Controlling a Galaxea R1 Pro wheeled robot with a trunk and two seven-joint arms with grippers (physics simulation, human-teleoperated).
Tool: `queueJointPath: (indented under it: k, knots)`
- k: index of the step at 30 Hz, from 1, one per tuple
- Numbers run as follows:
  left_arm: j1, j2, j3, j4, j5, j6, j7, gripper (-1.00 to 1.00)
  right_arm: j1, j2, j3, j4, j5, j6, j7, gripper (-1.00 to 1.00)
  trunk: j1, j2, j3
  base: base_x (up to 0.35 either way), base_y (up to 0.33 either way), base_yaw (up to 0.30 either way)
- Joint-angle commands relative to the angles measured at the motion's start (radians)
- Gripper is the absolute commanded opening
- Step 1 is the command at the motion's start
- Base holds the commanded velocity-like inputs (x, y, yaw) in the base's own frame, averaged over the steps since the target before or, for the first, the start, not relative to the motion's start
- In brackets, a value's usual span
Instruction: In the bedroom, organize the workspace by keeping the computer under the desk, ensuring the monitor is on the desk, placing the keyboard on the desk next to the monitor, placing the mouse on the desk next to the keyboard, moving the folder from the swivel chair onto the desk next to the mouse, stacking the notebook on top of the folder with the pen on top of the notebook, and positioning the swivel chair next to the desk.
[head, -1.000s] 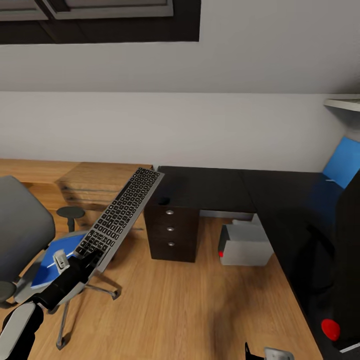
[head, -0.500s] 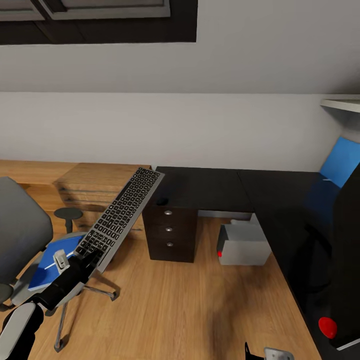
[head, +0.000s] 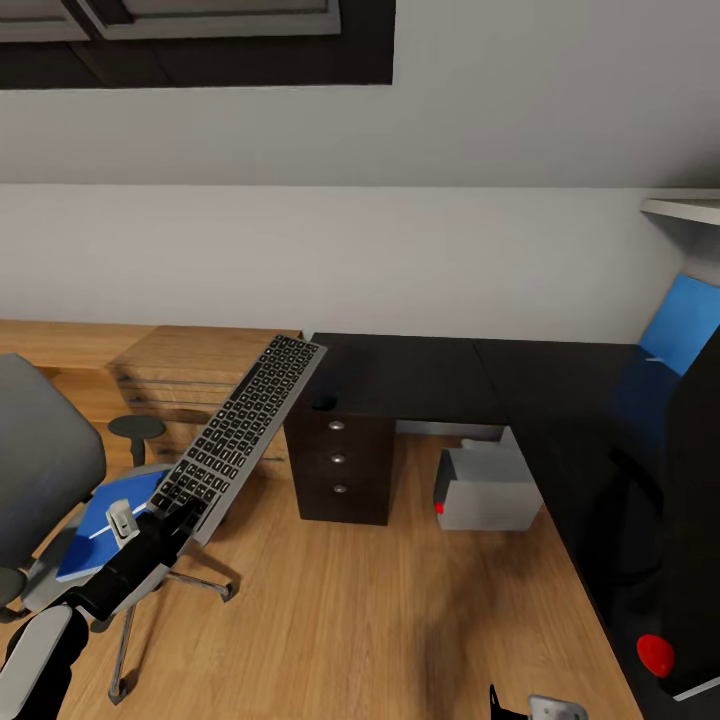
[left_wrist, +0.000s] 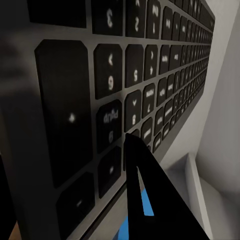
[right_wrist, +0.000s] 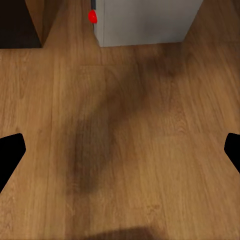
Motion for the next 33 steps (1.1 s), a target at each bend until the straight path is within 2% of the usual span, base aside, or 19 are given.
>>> queueJointPath:
  k: [1, 8, 15, 25, 33]
  knots:
    - [-0.001, 0.0, 0.002, 0.0, 0.003, 0.007, -0.001, -1.0, -0.001, 0.0, -0.005, 0.002, 0.01, -0.003, -0.006, 1.0, 0.0, -0.001, -0.001, 0.0, 0.0, 0.0]
    - [-0.001, 0.0, 0.002, 0.0, 0.001, 0.007, -0.002, -1.0, -0.001, 0.0, -0.005, 0.002, 0.01, -0.003, -0.006, 1.0, 0.0, -0.001, -0.001, 0.011, 0.114, 0.0]
    - [-0.001, 0.0, 0.002, 0.0, -0.001, 0.008, -0.003, -1.0, -0.001, 0.0, -0.005, 0.002, 0.01, -0.003, -0.006, 1.0, 0.0, -0.001, -0.001, 0.141, 0.2, -0.011]
    - [-0.001, 0.0, 0.002, 0.0, -0.002, 0.007, -0.003, -1.0, -0.001, -0.002, -0.005, 0.002, 0.012, -0.003, -0.006, 1.0, 0.0, -0.001, -0.001, 0.19, 0.109, -0.201]
    - [-0.001, 0.0, 0.002, 0.0, 0.0, 0.008, -0.002, -1.0, -0.001, 0.0, -0.005, 0.002, 0.011, -0.002, -0.006, 1.0, 0.0, -0.001, -0.001, 0.032, 0.009, -0.048]
